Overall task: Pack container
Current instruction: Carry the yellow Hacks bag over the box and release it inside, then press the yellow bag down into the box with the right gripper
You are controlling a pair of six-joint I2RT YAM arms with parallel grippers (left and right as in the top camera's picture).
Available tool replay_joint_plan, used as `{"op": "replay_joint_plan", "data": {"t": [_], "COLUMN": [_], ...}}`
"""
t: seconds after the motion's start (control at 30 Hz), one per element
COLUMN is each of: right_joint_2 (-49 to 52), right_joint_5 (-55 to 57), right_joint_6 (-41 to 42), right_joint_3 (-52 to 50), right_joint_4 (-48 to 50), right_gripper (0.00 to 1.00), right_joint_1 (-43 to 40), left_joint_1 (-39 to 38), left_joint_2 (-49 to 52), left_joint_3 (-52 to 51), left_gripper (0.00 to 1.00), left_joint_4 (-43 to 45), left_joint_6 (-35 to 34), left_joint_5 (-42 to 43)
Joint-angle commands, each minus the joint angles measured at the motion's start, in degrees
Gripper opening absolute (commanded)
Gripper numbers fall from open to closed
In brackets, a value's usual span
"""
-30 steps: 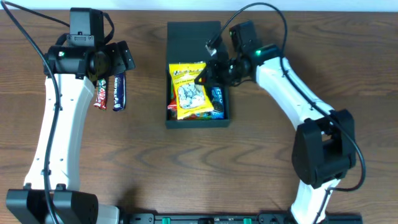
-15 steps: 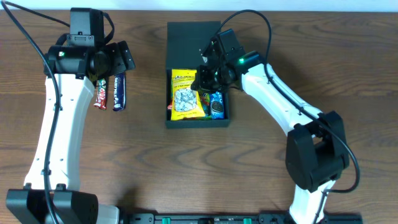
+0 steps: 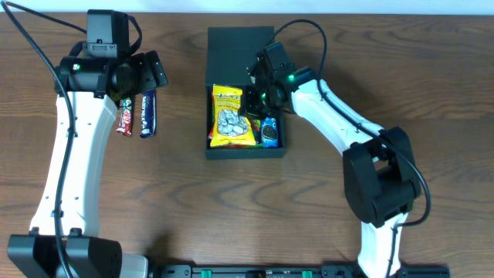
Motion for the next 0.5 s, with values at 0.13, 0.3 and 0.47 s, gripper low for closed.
{"op": "replay_joint_plan", "data": {"t": [0.13,0.3,0.47], "right_joint_2": [3.72,2.25,-1.77], "right_joint_5": [2.45,-1.97,-1.9], "right_joint_6": [-3.78,-7.26,-11.13], "right_joint_3": [-0.17,2.49,7.04], "right_joint_4": [-0.04,-1.03,-3.89], "right_gripper": [0.01,0.68,0.95], "right_joint_1": [0.66,-0.24,-1.75], "left_joint_1": [0.2,0.2,0.2], "left_joint_2": [0.09,0.09,0.09], "left_joint_3": [0.39,0.39,0.39], "left_gripper": [0.95,0.95,0.95], "left_joint_4": [-0.13,-0.13,-0.15], "left_joint_6": [0.76,0.76,0.76], "left_joint_5": [0.26,0.26,0.26]}}
